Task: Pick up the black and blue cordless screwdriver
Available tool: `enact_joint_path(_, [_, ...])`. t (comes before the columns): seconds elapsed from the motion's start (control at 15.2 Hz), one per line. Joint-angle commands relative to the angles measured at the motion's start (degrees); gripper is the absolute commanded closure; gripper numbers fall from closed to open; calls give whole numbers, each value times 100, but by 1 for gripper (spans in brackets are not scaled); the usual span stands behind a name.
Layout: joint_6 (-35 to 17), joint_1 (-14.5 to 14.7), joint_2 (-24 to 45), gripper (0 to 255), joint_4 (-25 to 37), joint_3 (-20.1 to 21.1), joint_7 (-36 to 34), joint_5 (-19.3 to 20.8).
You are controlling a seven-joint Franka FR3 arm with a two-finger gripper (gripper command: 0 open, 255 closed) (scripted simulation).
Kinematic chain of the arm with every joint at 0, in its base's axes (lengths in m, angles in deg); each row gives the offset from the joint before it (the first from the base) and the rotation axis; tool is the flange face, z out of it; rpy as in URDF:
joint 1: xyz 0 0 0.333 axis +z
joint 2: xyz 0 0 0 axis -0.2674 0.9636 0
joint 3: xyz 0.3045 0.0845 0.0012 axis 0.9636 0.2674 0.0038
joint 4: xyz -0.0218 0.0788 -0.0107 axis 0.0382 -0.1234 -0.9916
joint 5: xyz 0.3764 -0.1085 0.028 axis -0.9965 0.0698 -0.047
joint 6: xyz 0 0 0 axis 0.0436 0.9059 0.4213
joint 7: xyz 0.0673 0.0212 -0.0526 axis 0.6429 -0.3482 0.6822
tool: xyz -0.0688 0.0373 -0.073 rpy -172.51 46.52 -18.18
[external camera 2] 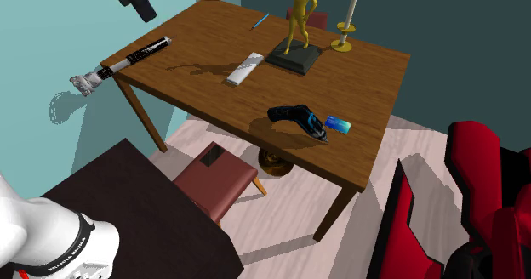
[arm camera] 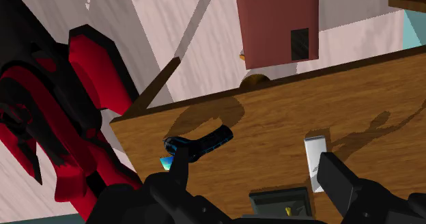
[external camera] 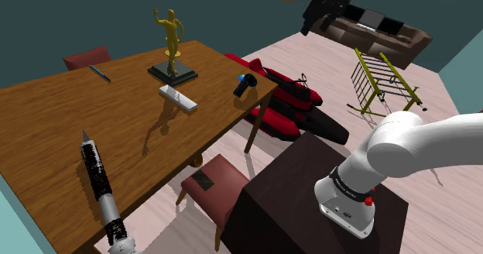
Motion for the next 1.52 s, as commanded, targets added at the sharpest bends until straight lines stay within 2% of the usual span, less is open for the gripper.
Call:
enact_joint_path(0.0, [0, 0, 0, 0, 0, 0, 0, 0])
enact_joint_path(0.73, [-1630, -410, 1906, 0, 71, -330, -959, -436])
enact_joint_path(1.45, [-2872, -664, 4063, 0, 780, -723, -1507, -1249])
